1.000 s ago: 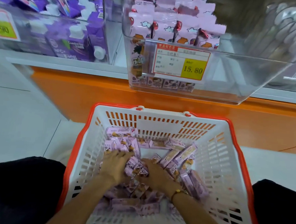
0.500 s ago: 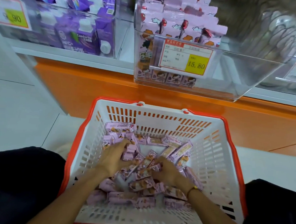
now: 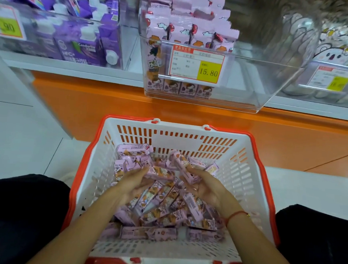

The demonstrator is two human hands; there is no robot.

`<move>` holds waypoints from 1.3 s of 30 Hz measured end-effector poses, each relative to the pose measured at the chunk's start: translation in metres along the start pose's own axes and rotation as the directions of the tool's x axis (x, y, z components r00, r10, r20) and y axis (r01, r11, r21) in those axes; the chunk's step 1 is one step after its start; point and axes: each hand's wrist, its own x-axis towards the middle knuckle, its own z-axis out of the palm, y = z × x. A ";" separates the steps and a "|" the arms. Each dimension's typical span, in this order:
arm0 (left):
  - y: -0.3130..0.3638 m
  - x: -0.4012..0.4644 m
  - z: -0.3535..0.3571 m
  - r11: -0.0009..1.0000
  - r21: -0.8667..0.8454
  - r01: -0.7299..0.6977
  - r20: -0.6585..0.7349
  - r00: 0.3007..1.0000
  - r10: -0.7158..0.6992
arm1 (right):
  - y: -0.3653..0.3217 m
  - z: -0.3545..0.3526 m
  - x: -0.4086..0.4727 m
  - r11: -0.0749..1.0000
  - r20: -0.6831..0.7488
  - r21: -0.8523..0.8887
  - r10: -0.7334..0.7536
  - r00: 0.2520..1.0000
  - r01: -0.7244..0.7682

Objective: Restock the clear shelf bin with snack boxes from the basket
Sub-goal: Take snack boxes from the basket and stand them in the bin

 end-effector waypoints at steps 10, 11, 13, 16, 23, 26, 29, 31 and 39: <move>0.014 -0.029 0.020 0.900 0.306 0.311 0.325 0.855 -0.405 | -0.025 0.009 -0.026 0.754 0.039 -0.656 -0.011 0.999 0.034; 0.019 -0.035 0.024 0.872 0.359 0.333 0.372 0.806 -0.461 | -0.037 0.012 -0.037 0.684 0.056 -0.729 0.006 0.998 0.037; 0.029 -0.048 0.035 0.843 0.448 0.297 0.429 0.756 -0.495 | -0.062 0.015 -0.061 0.549 0.086 -0.834 0.027 0.996 0.057; 0.047 -0.075 0.057 0.809 0.580 0.097 0.470 0.772 -0.428 | -0.096 0.016 -0.105 0.420 0.129 -0.903 0.053 0.990 0.095; 0.078 -0.153 0.104 0.761 0.494 -0.421 0.406 0.885 0.227 | -0.145 0.034 -0.219 0.594 0.386 -0.669 -0.236 0.892 0.447; 0.099 -0.183 0.126 0.726 0.277 -0.630 0.408 0.761 0.504 | -0.162 0.052 -0.245 0.541 0.440 -0.520 -0.493 0.750 0.661; 0.123 -0.205 0.145 0.666 0.095 -0.740 0.373 0.647 0.665 | -0.172 0.065 -0.262 0.322 0.490 -0.511 -0.652 0.579 0.797; 0.139 -0.214 0.154 0.658 0.023 -0.753 0.350 0.623 0.700 | -0.174 0.070 -0.263 0.228 0.509 -0.482 -0.713 0.482 0.846; 0.166 -0.218 0.166 0.741 -0.013 -0.672 0.402 0.675 0.619 | -0.178 0.069 -0.253 0.068 0.511 -0.493 -0.784 0.352 0.867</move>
